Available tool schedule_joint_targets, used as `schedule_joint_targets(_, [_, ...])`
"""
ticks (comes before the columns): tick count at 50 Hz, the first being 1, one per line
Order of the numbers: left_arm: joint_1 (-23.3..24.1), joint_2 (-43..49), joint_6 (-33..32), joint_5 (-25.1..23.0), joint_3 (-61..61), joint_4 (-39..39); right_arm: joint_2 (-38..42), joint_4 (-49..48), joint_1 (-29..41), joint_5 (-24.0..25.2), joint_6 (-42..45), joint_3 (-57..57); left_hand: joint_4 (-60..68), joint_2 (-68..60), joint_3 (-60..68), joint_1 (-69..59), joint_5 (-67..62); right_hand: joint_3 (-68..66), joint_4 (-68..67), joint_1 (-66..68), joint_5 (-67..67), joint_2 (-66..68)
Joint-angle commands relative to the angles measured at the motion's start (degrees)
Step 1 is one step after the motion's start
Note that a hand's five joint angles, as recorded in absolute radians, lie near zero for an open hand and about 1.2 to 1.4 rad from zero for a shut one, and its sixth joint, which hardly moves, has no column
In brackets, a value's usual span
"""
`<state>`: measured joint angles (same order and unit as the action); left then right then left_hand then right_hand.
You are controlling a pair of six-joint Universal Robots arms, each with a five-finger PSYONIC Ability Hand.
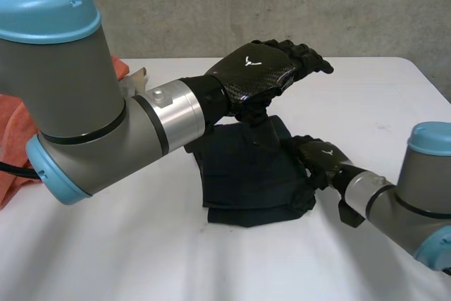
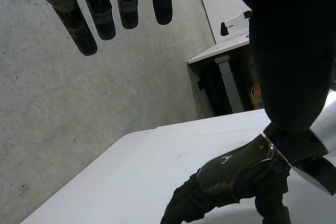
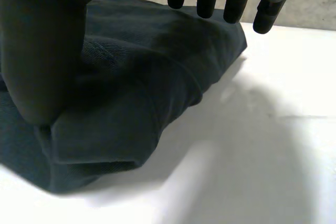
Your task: Fold the laundry.
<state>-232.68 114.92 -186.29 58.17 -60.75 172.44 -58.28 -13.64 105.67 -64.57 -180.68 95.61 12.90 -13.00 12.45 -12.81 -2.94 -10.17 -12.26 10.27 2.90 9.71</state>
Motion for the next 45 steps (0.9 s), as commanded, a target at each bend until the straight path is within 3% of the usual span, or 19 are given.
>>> schedule_joint_targets(1, [-0.2, 0.1, 0.0, 0.0, -0.4, 0.0, 5.5, 0.2, 3.1, -2.4, 0.6, -5.3, 3.5, -3.4, 4.0, -3.6, -3.5, -10.0, -7.9, 9.9, 7.2, 10.4])
schedule_joint_targets(3, [-0.2, 0.2, 0.0, 0.0, -0.4, 0.0, 6.8, 0.5, 3.2, -2.6, 0.6, -6.7, 3.5, -3.4, 4.0, -3.6, -3.5, -29.2, -27.1, 29.1, 26.5, 29.7])
schedule_joint_targets(4, [-0.2, 0.2, 0.0, 0.0, -0.4, 0.0, 7.8, 0.7, 3.2, -2.7, 0.4, -8.1, 3.5, -3.4, 4.0, -3.6, -3.5, -56.0, -53.9, 55.9, 53.3, 56.5])
schedule_joint_targets(5, [-0.2, 0.2, 0.1, 0.0, -0.4, 0.0, 8.1, 0.9, 3.2, -2.7, 0.4, -8.9, 3.5, -3.4, 4.0, -3.6, -3.5, -69.7, -67.6, 69.6, 67.0, 70.1])
schedule_joint_targets(14, [-0.4, 0.0, 0.0, 0.0, -0.4, 0.1, 7.3, -0.5, 1.0, -6.0, -0.1, -14.3, 3.5, -3.4, 4.0, -3.6, -3.5, -69.8, -67.7, 69.7, 67.1, 70.3])
schedule_joint_targets(20, [-0.1, -0.7, 0.0, 0.0, 0.2, 0.1, 12.3, -1.0, -6.3, -10.6, -0.4, -25.9, 3.7, -3.6, 4.2, -3.8, -3.7, -69.8, -67.7, 69.7, 67.1, 70.3])
schedule_joint_targets(28, [-0.1, -1.2, 0.0, 1.0, 0.4, 0.2, 26.1, 4.5, -15.3, -15.0, -0.2, -50.5, 3.7, -3.6, 4.2, -3.8, -3.7, -69.8, -67.7, 69.7, 67.1, 70.3])
schedule_joint_targets(36, [-0.1, -1.4, 0.0, 1.4, 0.4, 0.3, 45.7, 19.8, -23.2, -14.9, 0.1, -86.2, 3.5, -3.4, 4.0, -3.6, -3.5, -69.8, -67.7, 69.7, 67.1, 70.3])
schedule_joint_targets(44, [0.0, -1.2, 0.0, 1.4, 0.5, 0.3, 46.5, 19.9, -25.3, -11.5, 0.1, -86.9, 3.5, -3.4, 4.0, -3.6, -3.5, -69.8, -67.7, 69.7, 67.1, 70.3])
schedule_joint_targets(45, [0.0, -1.2, 0.0, 1.4, 0.5, 0.3, 46.4, 19.9, -25.3, -11.6, 0.1, -86.7, 3.5, -3.4, 4.0, -3.6, -3.5, -53.7, -51.6, 53.6, 51.0, 54.2])
